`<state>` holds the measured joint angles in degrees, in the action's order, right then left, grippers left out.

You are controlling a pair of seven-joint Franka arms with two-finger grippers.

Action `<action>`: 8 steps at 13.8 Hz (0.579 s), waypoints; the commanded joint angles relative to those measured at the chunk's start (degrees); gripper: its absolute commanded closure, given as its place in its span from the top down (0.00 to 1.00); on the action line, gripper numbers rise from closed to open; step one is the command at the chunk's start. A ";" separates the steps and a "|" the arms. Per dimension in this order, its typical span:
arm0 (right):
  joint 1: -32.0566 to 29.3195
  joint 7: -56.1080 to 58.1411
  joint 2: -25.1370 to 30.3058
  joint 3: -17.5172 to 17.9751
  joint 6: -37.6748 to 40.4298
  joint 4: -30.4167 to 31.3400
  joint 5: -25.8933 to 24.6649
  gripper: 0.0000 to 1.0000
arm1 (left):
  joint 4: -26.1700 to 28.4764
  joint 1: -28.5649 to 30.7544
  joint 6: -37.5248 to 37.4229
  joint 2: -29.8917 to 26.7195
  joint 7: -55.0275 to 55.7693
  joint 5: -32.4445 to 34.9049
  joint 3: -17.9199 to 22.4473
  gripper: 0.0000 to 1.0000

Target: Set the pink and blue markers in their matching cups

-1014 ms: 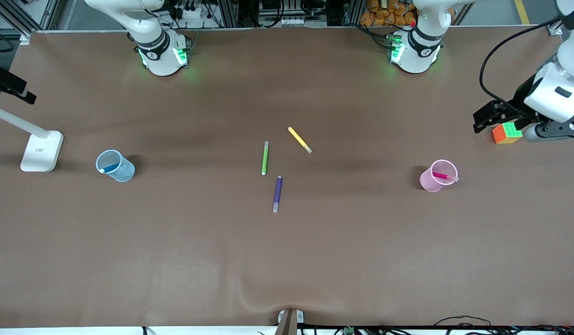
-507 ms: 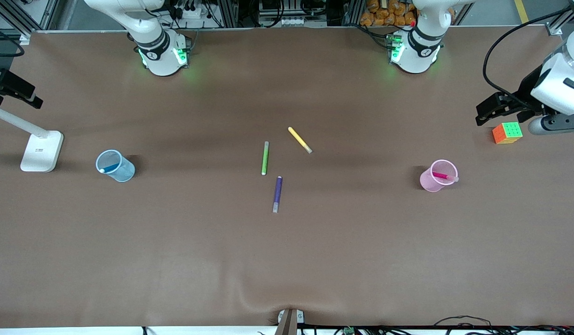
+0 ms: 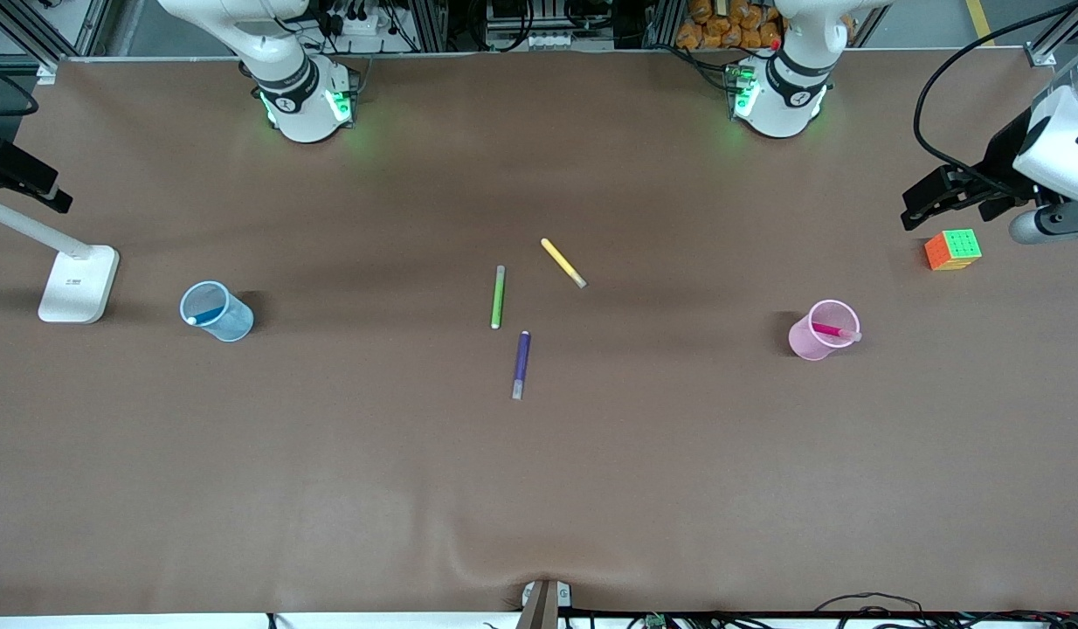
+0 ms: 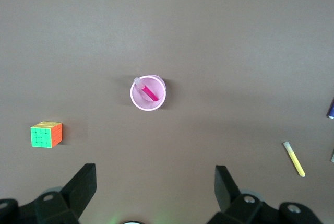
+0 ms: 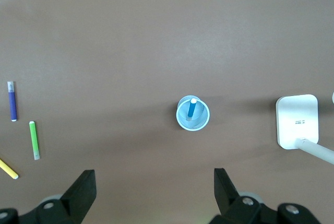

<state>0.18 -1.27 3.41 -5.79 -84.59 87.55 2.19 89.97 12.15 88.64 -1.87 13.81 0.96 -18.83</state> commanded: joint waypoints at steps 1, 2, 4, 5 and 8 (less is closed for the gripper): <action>-0.10 0.30 -0.77 0.07 1.00 -1.60 -0.69 1.00 | -0.06 0.51 -0.49 -0.77 -0.18 0.01 0.20 1.00; -0.01 0.30 -0.68 0.08 1.09 -1.68 -0.69 1.00 | -0.15 0.60 -0.49 -0.77 -0.27 0.27 0.20 1.00; -0.10 0.21 -0.77 0.08 1.09 -1.60 -0.69 1.00 | -0.06 0.42 -0.49 -0.77 -1.58 0.97 0.11 1.00; -0.01 0.21 -0.77 0.08 1.09 -1.60 -0.69 1.00 | -0.06 0.33 -0.49 -0.77 -2.72 1.50 -0.06 1.00; -0.01 -0.14 -0.68 0.08 1.18 -1.51 -0.61 1.00 | -0.15 0.33 -0.49 -0.77 -2.65 1.76 -0.33 1.00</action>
<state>0.19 -1.27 3.36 -5.79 -84.45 87.54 2.19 89.97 12.18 88.64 -1.93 11.67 1.61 -18.68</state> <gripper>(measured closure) 0.000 0.000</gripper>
